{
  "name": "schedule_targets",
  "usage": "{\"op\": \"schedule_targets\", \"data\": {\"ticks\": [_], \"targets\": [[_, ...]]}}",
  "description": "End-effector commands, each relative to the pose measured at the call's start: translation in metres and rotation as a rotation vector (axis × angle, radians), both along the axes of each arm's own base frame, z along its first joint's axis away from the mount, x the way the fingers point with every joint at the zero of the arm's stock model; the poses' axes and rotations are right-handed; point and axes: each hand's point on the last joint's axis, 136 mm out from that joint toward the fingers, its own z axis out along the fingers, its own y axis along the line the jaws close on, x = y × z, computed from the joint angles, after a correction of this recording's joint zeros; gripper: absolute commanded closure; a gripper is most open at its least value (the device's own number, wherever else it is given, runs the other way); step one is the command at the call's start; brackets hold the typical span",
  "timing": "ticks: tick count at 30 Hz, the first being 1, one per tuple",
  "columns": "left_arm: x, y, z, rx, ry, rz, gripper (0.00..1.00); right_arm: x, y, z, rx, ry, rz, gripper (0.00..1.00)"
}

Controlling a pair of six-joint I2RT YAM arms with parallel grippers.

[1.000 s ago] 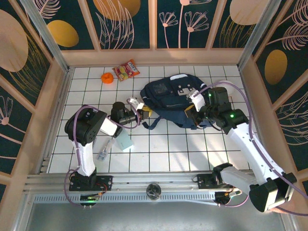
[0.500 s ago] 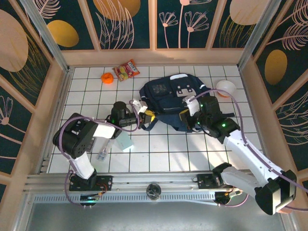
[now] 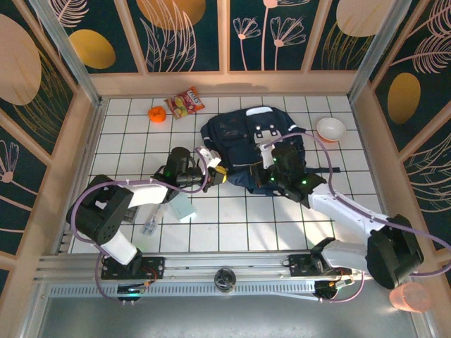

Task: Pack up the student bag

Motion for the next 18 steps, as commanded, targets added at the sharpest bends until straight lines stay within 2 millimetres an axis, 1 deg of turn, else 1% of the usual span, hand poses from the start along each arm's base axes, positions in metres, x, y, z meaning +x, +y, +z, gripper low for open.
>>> {"op": "schedule_targets", "data": {"ticks": [1,2,3,5,6,7,9,10,12,14,16,18], "targets": [[-0.015,-0.016,0.031,-0.059,-0.046,-0.039,1.0,0.03,0.02,0.062,0.2,-0.144,-0.06,0.83],[-0.009,-0.012,0.026,-0.037,-0.038,0.011,1.0,0.026,0.021,0.062,0.207,-0.121,-0.054,0.74],[-0.004,-0.008,0.021,-0.019,-0.032,0.052,1.0,0.022,0.019,0.063,0.215,-0.089,-0.061,0.67],[0.0,-0.002,0.011,0.01,-0.018,0.095,1.0,0.014,0.008,0.056,0.222,0.0,-0.129,0.6],[0.001,0.0,0.006,0.027,-0.012,0.109,1.0,0.01,0.0,0.052,0.234,0.055,-0.189,0.58],[0.001,0.002,0.002,0.041,-0.002,0.119,1.0,0.005,-0.01,0.044,0.238,0.122,-0.255,0.57],[0.002,0.005,-0.006,0.065,0.011,0.137,1.0,-0.013,-0.03,0.018,0.254,0.304,-0.388,0.55],[0.002,0.006,-0.009,0.074,0.014,0.138,1.0,-0.024,-0.033,0.006,0.265,0.386,-0.417,0.55],[0.002,0.007,-0.011,0.084,0.014,0.143,1.0,-0.05,-0.036,-0.021,0.278,0.541,-0.442,0.54],[0.003,0.008,-0.014,0.093,0.013,0.145,1.0,-0.067,-0.036,-0.037,0.318,0.641,-0.462,0.51],[0.003,0.007,-0.016,0.103,0.015,0.142,1.0,-0.077,-0.035,-0.046,0.375,0.701,-0.48,0.49],[0.003,0.007,-0.017,0.11,0.015,0.137,1.0,-0.08,-0.036,-0.05,0.411,0.72,-0.507,0.48]]}}
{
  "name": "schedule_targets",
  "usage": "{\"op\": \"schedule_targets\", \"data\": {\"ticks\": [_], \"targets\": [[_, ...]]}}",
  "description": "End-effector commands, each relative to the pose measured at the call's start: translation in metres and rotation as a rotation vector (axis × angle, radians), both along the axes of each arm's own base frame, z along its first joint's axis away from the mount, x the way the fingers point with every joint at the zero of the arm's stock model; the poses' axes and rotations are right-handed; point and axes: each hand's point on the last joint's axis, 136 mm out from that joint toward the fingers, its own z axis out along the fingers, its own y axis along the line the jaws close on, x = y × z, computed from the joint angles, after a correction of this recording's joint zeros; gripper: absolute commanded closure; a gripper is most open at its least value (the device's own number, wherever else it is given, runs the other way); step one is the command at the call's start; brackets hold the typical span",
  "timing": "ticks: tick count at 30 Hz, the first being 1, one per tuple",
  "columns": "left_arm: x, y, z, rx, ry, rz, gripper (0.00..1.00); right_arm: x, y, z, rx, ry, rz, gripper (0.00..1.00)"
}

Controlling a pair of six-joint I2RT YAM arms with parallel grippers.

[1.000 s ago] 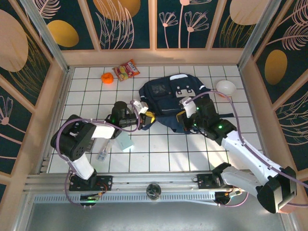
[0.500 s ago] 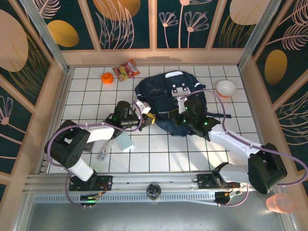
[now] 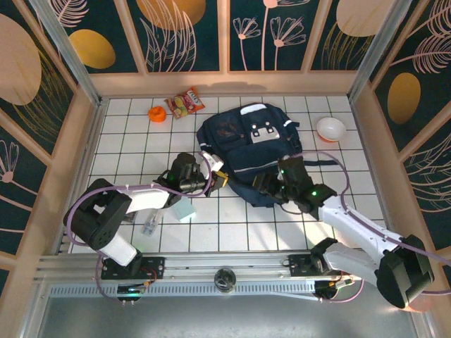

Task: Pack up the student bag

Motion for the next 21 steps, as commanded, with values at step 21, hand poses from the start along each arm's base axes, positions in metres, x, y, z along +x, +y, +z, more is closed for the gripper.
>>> {"op": "schedule_targets", "data": {"ticks": [21], "targets": [[-0.058,-0.031,0.011,-0.048,0.089,-0.401,1.0,0.024,-0.005,-0.023,0.24,-0.021,-0.349,0.71]]}}
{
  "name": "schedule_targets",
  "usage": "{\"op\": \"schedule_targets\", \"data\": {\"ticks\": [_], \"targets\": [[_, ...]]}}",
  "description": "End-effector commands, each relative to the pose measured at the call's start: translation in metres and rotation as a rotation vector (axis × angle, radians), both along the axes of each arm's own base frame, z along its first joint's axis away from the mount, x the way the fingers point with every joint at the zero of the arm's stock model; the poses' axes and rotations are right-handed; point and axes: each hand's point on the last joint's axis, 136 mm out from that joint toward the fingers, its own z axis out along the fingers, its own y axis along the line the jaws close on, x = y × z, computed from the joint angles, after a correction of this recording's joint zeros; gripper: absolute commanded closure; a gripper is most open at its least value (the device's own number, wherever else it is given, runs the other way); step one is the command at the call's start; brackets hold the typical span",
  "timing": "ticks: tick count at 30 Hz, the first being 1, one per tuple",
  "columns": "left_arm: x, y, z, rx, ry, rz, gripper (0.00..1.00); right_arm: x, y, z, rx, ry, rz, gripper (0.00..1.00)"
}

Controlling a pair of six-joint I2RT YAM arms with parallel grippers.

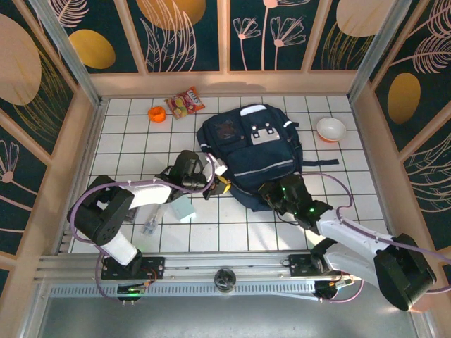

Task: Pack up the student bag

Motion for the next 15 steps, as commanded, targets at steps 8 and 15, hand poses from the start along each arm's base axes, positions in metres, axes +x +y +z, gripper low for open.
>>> {"op": "schedule_targets", "data": {"ticks": [8,15], "targets": [[-0.044,-0.041,0.019,-0.052,0.015,-0.256,1.0,0.045,0.04,0.039,0.063,-0.157,-0.012,0.73],[-0.004,-0.022,-0.004,0.074,-0.074,0.016,1.0,0.036,0.03,0.043,-0.051,-0.124,0.035,0.56]]}}
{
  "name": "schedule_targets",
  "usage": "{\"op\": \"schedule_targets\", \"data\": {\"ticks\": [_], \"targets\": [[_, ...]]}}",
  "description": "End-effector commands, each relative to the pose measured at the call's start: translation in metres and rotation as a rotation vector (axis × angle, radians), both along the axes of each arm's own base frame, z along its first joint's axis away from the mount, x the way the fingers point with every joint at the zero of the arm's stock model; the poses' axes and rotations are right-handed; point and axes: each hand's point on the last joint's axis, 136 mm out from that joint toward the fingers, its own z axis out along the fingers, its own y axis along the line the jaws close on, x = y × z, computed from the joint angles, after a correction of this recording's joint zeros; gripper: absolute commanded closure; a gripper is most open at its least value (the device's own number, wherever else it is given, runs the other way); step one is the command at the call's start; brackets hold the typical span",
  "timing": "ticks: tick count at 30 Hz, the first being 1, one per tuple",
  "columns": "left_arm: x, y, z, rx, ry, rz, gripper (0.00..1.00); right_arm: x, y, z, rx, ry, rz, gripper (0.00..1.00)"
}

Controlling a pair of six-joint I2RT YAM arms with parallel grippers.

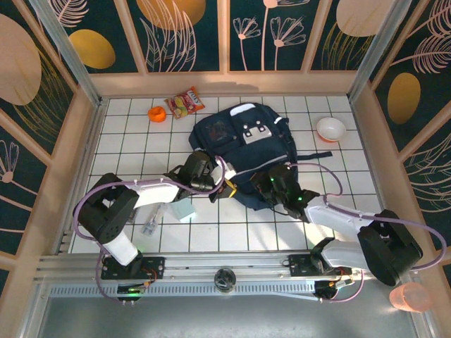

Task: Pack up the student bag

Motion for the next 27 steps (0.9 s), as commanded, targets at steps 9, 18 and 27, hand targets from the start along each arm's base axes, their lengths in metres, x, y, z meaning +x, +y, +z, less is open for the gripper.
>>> {"op": "schedule_targets", "data": {"ticks": [9,18,27], "targets": [[0.017,0.001,0.005,-0.012,-0.077,0.129,1.0,-0.055,-0.057,0.014,-0.062,0.1,-0.009,0.4],[0.006,-0.009,0.013,-0.057,-0.056,0.037,1.0,-0.057,-0.057,0.013,0.133,0.068,-0.012,0.36],[0.0,-0.014,0.024,-0.087,-0.062,-0.011,1.0,-0.049,-0.048,-0.004,0.119,0.096,-0.001,0.47]]}}
